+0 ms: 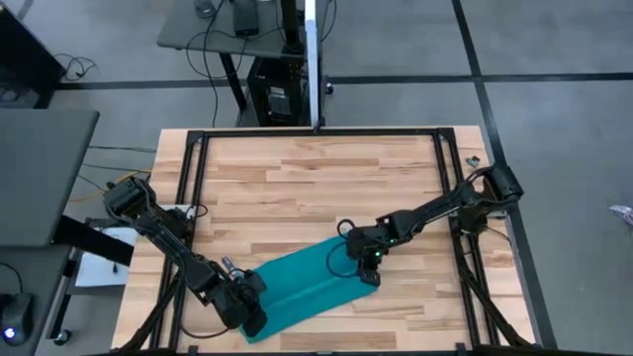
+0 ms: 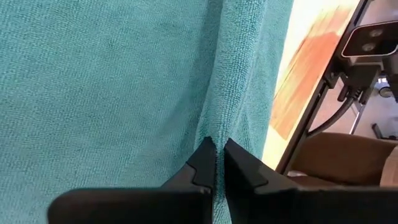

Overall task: Roll towel
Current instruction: Roll the blue towel

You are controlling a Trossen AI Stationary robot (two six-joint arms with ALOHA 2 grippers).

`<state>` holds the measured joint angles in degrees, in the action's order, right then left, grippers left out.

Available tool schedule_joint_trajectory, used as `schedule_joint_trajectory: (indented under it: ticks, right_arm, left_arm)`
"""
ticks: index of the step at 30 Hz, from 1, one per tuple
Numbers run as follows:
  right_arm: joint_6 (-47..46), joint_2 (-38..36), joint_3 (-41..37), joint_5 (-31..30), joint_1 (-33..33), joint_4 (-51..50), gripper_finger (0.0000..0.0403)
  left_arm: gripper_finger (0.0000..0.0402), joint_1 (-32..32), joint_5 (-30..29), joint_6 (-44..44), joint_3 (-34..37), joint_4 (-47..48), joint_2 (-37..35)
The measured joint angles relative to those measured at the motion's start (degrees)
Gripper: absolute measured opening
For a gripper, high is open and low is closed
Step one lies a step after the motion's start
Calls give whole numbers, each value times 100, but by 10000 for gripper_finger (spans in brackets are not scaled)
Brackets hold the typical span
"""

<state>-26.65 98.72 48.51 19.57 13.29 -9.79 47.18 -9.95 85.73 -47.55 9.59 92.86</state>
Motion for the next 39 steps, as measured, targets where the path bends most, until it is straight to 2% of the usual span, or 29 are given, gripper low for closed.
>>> schedule_joint_trajectory:
  ticks: [6,11,18,23,28,34,36,39]
  right_arm:
    - [-74,0,-15,-28,-87,-89,65]
    - [-45,-99,-15,-11,-342,-236,110]
    - [18,-426,-4,-3,-669,-243,174]
    - [15,-855,-6,69,-737,-308,212]
    - [-8,-1218,-4,38,-359,-295,217]
    - [122,-1019,-227,-724,595,274,205]
    - [109,-854,-311,-943,881,627,201]
    - [-105,-535,-327,-1489,1099,601,195]
  left_arm:
    - [45,-84,124,-18,0,54,-18]
    - [81,-159,144,-199,0,197,-392]
    - [88,-179,-6,-308,-2,931,-843]
    - [88,-181,-362,-582,-106,664,-911]
    - [88,-183,-801,-808,-136,-176,-669]
    - [89,-84,-791,-669,-157,-1422,161]
    - [88,-39,-643,-621,-268,-1543,451]
    - [85,9,-440,-380,-467,-1095,723]
